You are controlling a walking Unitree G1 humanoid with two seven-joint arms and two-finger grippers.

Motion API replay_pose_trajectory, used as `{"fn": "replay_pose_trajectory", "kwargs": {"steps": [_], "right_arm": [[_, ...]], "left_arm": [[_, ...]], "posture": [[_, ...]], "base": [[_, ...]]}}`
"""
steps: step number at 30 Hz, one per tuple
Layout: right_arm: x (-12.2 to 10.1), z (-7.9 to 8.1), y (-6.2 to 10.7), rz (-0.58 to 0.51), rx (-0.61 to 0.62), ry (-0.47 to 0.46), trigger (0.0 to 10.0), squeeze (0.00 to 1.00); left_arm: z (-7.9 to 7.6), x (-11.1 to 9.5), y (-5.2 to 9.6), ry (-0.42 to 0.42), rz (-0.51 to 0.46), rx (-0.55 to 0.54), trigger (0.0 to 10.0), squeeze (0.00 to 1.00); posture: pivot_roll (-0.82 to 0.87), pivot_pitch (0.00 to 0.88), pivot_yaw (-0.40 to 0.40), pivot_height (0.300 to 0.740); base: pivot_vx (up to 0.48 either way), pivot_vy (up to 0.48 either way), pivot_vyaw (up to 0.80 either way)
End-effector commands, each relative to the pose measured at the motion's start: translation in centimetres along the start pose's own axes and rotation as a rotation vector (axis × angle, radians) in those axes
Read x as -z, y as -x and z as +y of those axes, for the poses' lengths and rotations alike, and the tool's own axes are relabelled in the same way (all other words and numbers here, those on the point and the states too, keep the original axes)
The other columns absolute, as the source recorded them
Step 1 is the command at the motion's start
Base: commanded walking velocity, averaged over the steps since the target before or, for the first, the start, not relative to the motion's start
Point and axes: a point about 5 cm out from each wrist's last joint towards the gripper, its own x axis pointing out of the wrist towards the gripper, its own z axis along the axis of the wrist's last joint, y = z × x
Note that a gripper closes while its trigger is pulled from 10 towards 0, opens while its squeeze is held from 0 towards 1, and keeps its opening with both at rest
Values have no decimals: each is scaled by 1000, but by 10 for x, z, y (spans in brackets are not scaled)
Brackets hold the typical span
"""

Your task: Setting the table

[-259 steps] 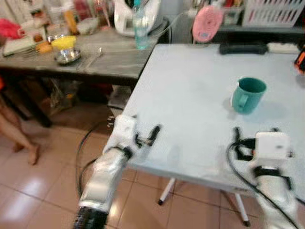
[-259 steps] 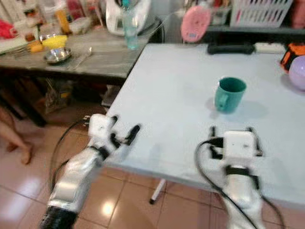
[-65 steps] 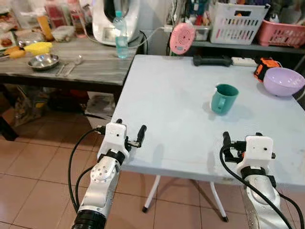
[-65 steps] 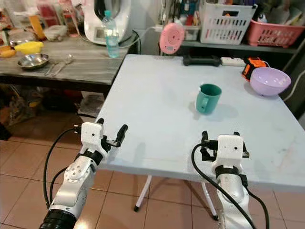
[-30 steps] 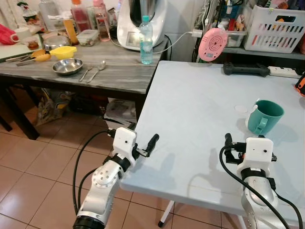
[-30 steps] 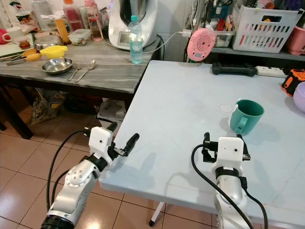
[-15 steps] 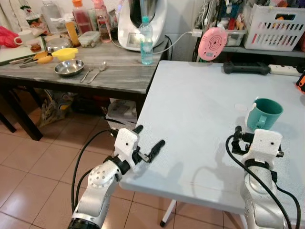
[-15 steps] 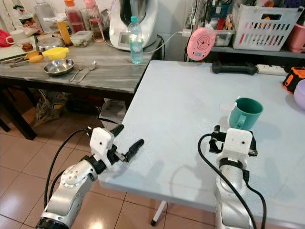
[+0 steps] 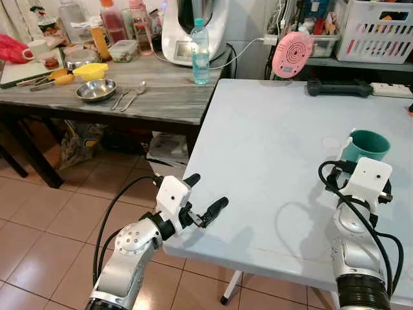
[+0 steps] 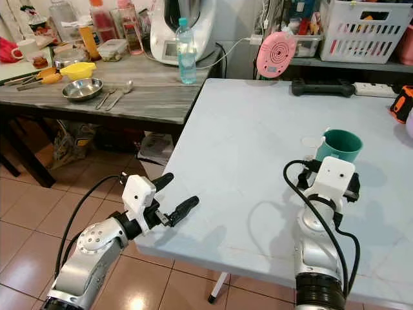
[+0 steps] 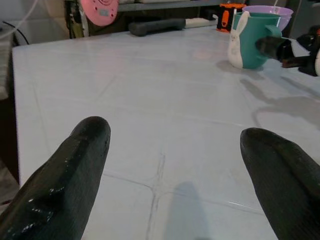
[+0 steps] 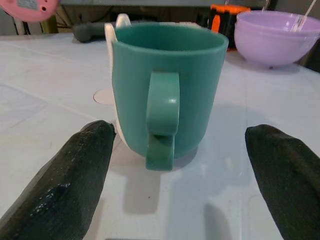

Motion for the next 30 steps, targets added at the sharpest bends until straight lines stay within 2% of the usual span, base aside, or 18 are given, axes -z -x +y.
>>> {"fn": "replay_pose_trajectory", "kwargs": {"steps": [1, 2, 3, 4, 11, 30], "right_arm": [[-4, 2, -5, -15, 8, -22, 5098, 0], [-5, 2, -7, -17, 11, -20, 1647, 0], [-5, 1, -8, -18, 13, -19, 1647, 0], [-5, 1, -10, -19, 10, -21, 0, 0], [-8, 3, -17, -50, -28, -2, 0, 0], [-10, 4, -21, -89, -8, 3, 0, 0]], "left_arm": [[0, -3, 2, -5, 1, 6, 10000, 0], [0, -3, 2, -4, 2, 6, 10000, 0], [0, -3, 1, -3, 2, 6, 10000, 0], [0, -3, 1, -2, 3, 6, 10000, 0], [0, -3, 1, 3, 7, 0, 10000, 0], [-2, -1, -1, 18, 9, -21, 10000, 0]], "posture": [[-156, 17, 73, 740], [-156, 16, 73, 740], [-156, 16, 73, 740], [-157, 16, 73, 740], [-158, 17, 71, 740], [-163, 12, 65, 740]], "base": [[0, 0, 0], [0, 0, 0], [0, 0, 0], [0, 0, 0], [0, 0, 0], [0, 0, 0]]}}
